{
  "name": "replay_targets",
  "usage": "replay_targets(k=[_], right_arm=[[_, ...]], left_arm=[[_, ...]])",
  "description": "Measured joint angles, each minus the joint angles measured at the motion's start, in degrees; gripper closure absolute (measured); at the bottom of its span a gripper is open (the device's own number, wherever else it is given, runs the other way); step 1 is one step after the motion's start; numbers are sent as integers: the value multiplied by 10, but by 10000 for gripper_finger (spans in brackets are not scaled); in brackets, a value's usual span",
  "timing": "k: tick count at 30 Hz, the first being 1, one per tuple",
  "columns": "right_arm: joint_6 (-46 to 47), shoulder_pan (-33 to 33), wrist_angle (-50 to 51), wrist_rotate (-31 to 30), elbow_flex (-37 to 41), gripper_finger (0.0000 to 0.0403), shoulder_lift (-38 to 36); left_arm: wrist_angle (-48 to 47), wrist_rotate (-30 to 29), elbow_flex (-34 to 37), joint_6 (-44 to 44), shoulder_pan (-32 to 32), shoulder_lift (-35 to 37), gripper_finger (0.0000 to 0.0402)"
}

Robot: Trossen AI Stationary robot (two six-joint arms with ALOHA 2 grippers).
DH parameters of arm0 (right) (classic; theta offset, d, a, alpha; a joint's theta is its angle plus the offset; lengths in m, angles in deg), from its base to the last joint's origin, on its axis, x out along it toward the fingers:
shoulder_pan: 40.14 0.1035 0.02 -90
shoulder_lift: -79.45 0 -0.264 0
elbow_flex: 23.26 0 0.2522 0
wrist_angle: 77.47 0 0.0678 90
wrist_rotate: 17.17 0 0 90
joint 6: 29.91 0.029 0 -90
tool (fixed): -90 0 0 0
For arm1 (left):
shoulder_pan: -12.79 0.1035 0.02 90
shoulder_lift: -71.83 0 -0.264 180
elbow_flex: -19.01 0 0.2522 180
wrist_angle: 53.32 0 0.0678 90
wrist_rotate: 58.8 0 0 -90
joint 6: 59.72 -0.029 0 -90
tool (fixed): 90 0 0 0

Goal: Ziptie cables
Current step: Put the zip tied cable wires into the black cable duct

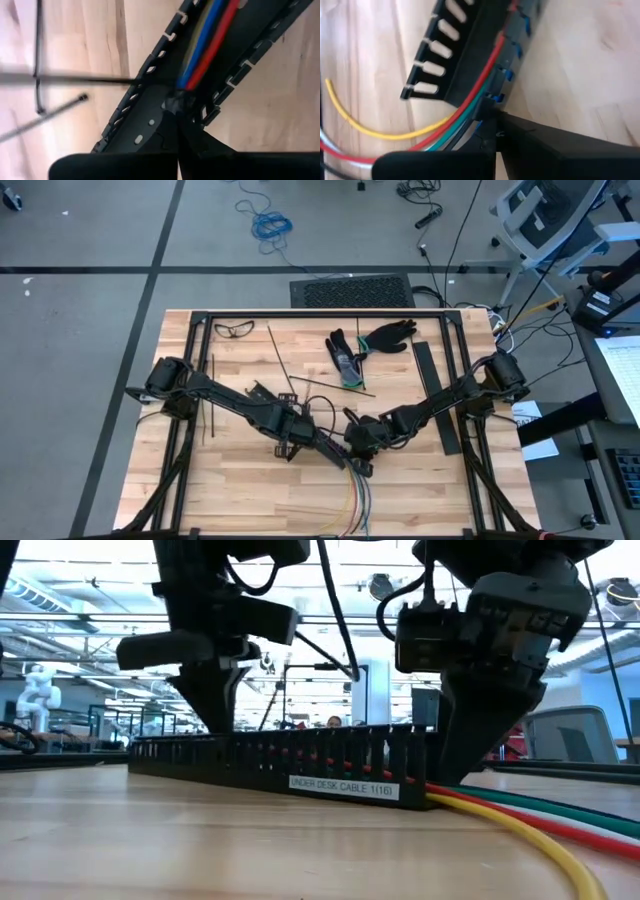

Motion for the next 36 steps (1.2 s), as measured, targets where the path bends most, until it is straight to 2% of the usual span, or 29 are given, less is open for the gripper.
replay_targets(k=[9, 20, 26, 30, 36], right_arm=[[94, -1, 36, -43, -1, 402, -2], [109, -12, 86, -65, -2, 402, -4], [77, -48, 97, -81, -2, 403, -4], [13, -78, 99, -95, -2, 403, -4], [-63, -89, 100, -77, -2, 403, -4]], left_arm=[[-9, 56, 0, 112, 0, 1, 399], [-1, 120, 1, 209, 3, 0, 400], [47, 170, 2, 276, 2, -1, 401], [92, 180, 3, 310, 3, -1, 401], [95, 182, 2, 296, 3, -1, 401]])
